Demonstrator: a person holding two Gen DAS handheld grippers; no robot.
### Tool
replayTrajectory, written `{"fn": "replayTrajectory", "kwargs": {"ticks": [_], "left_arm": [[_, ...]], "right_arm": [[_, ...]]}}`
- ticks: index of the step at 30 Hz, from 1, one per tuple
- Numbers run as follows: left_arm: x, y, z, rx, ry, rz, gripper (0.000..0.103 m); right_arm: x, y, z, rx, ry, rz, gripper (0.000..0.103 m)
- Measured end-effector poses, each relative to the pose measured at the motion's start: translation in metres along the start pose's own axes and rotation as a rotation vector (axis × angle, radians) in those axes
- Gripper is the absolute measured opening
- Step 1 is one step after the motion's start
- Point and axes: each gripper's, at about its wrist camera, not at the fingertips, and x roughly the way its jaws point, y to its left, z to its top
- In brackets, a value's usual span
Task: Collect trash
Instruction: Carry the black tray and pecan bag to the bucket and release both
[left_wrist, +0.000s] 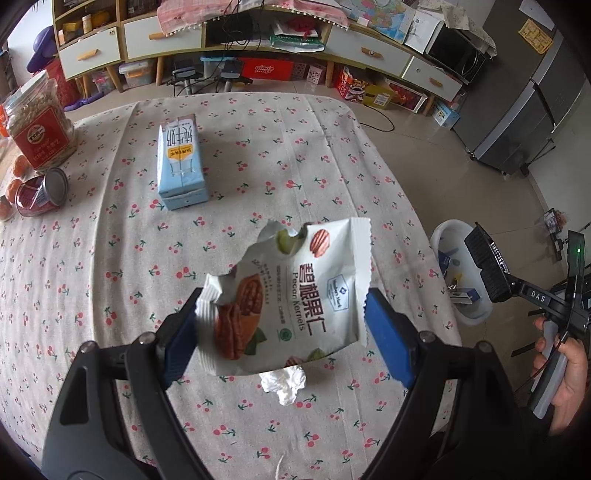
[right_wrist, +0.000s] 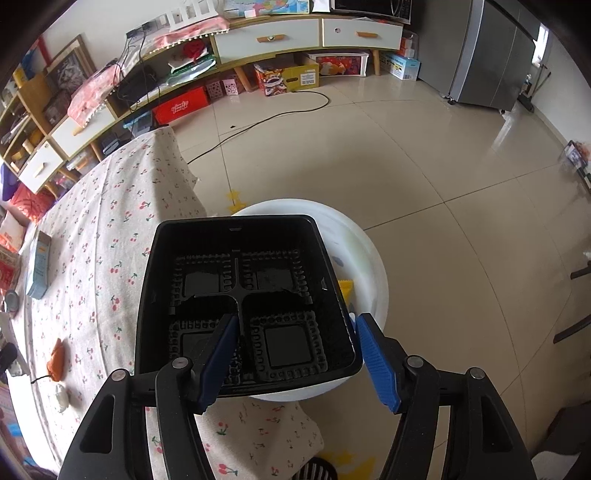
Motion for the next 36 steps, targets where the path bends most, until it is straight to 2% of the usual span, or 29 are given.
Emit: {"fn": "replayTrajectory", "kwargs": {"ticks": [3,9,18,26,34,36], "left_arm": [[0.002,-0.014,-0.001,0.039,0.0,0.007,0.084],[0.011,-0.046,0.003,0.085,0.01,-0.012,0.084],[0.041,-0.126,0.006,0.204,0.057,-0.057,0.084],[0.079,-0.189,0.008,0.283,0.083,-0.065,0.084],[0.102,-0.224,0.012,0.334,0.078,-0.087,0.084],[0.105,-0.228,0.013,0.338,0.073,-0.112,0.089]], "right_arm": [[0.003,-0.008,0.003,0.016,0.008,0.006,0.075],[-0.003,-0.029,0.001,0.041,-0.009,0.022,0.076],[-0.011,-0.081,-0.011,0.104,-0.019,-0.016,0.076],[-0.014,-0.124,-0.021,0.152,-0.02,-0.048,0.076],[-0.019,-0.139,-0.025,0.166,-0.038,-0.047,0.076],[-0.021,-0.138,-0.025,0.163,-0.045,-0.047,0.076]]}}
